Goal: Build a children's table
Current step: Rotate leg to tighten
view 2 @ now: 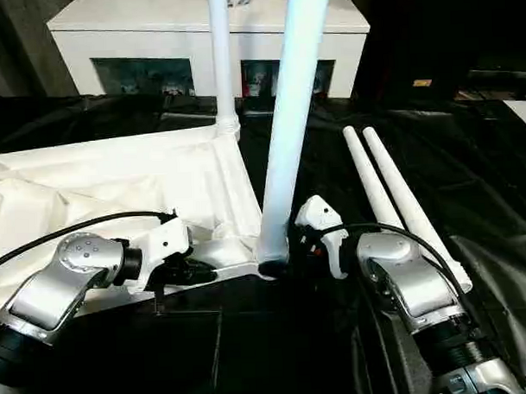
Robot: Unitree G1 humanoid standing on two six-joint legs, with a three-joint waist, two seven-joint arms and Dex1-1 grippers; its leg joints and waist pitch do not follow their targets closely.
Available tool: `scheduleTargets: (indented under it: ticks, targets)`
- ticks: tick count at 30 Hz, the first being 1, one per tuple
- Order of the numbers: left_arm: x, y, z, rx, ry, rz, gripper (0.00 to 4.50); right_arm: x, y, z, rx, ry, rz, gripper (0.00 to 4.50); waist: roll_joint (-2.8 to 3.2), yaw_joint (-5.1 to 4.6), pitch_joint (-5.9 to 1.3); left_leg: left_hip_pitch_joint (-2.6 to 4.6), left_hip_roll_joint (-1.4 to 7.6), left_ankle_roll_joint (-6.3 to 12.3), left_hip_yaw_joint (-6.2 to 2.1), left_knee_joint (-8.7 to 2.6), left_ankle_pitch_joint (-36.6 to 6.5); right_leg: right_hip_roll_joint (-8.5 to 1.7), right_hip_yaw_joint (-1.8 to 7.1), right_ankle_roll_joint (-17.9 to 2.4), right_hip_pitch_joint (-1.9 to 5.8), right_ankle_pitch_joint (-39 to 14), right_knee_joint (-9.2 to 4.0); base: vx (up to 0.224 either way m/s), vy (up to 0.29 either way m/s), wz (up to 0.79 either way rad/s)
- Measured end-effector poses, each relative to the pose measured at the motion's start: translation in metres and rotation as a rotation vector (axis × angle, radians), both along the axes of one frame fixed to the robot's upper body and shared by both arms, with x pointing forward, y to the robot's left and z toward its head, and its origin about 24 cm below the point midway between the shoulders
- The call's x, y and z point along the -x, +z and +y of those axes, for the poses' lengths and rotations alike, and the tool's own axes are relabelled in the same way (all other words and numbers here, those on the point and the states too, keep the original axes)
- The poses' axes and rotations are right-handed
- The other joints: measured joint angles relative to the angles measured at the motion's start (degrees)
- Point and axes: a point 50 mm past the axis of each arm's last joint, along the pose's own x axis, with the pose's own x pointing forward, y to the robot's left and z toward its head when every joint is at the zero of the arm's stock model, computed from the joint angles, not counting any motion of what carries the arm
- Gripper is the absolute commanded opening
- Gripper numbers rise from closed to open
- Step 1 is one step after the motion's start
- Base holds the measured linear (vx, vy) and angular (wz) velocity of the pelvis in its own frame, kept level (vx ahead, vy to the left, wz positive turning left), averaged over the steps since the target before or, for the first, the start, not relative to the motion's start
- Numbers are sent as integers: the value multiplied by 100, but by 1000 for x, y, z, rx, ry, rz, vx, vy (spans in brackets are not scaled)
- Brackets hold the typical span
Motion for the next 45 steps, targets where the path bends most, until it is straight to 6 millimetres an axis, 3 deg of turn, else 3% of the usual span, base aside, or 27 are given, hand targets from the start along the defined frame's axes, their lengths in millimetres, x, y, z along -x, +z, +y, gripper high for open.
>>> scheduleTargets:
  ticks: [9, 14, 20, 22, 30, 32, 33, 34, 38, 45]
  targets:
    - [0, -1, 1, 0, 5, 1, 0, 0, -2, 4, -16, -10, 2, 288, 0, -7, 0, 2, 3, 0, -1, 18, 0, 0, 1, 0, 0, 0, 19, 0, 0, 0]
    - [-2, -1, 3, 3, 37, 0, 0, -2, -7, 10, -66, -76, 4, 274, -2, -46, -1, 8, 5, -2, -1, 31, 1, 0, 2, 0, 0, 0, 37, 0, 0, 0]
    - [-16, -9, -12, 41, 218, -40, 0, -21, -19, 25, -156, -395, -21, 272, -4, -134, -2, 32, 3, -15, -2, 45, 7, -5, 4, -4, 6, 3, 64, 0, 0, 0]
    - [-24, -11, -26, 60, 314, -52, 0, -35, -23, 40, -179, -541, -33, 272, -5, -172, -3, 41, 3, -20, -5, 51, 10, -6, 2, -8, 10, 5, 71, 0, 0, 0]
    - [-37, -16, -67, 95, 500, -65, 0, -61, -25, 64, -127, -870, -76, 272, -2, -153, -15, 43, 3, -22, -12, 51, 11, -7, -2, -9, 15, 7, 70, 0, 0, 0]
    - [-39, -16, -70, 88, 509, -79, 0, -63, -25, 65, -115, -881, -87, 272, 6, -149, -25, 43, 1, -22, -12, 50, 11, -8, -2, -9, 18, 7, 69, 0, 0, 0]
    - [-39, -16, -70, 86, 508, -87, 0, -64, -24, 65, -129, -880, -87, 328, 6, -145, -28, 42, 1, -22, -12, 49, 11, -8, -3, -9, 18, 7, 69, 0, 0, 0]
    - [-39, -16, -70, 85, 503, -93, 0, -63, -25, 64, -143, -875, -86, 342, 6, -141, -28, 38, 1, -22, -14, 48, 11, -8, -4, -8, 14, 7, 69, 0, 0, 0]
    - [-39, -15, -64, 71, 481, -106, 0, -59, -25, 62, -178, -831, -90, 363, 7, -143, -27, 35, 2, -22, -16, 42, 11, -8, -9, -8, 6, 7, 70, 0, 0, 0]
    - [-33, -13, -48, 46, 380, -115, 0, -53, -13, 39, -149, -627, -118, 387, 6, -119, -25, 25, 7, -22, -17, 33, 11, -5, -15, 9, -5, -4, 69, 0, 0, 0]
